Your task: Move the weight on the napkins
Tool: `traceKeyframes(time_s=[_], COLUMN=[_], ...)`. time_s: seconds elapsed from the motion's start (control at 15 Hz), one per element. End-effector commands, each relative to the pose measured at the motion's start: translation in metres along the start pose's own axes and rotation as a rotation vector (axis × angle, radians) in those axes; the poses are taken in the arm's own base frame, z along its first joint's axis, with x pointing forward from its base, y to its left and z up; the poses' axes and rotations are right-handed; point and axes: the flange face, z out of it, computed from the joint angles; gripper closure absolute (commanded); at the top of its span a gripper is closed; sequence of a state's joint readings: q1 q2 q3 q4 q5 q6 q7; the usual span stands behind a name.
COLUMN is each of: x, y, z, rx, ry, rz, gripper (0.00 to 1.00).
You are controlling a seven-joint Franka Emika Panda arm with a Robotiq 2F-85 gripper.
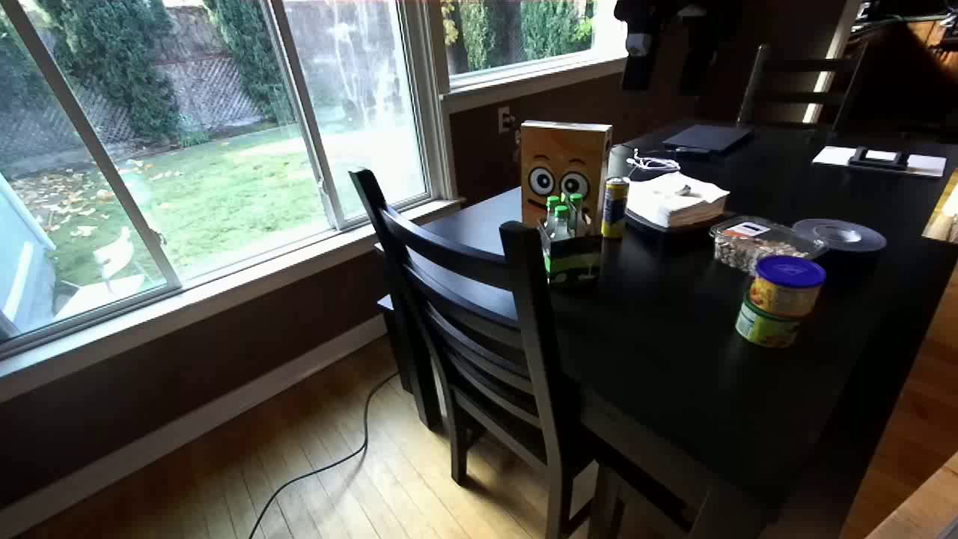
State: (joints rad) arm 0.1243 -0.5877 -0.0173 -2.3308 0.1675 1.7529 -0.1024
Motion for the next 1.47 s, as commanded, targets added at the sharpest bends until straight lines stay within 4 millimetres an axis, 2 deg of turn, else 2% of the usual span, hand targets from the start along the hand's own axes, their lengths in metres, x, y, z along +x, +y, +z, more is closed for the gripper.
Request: traceKeyframes(time_s=[0.0,0.33,0.53,0.73,1.07,1.4], x=[0.000,0.000,0.014,0.021,0.032,0.053], y=[0.000,0.000,0.044,0.108,0.235,0.348], z=[-0.001,-0.001,-0.002,0.003,0.031,0.048], rx=[0.000,0.000,-0.033,-0.020,-0.045,-0.240], ry=[-0.001,-0.001,0.018,0.006,-0.087,-0.068], rz=[0.000,0.000,0.050,0.092,0.076,0.078], gripper=[0.00,0.00,0.00,0.00,0.00,0.00])
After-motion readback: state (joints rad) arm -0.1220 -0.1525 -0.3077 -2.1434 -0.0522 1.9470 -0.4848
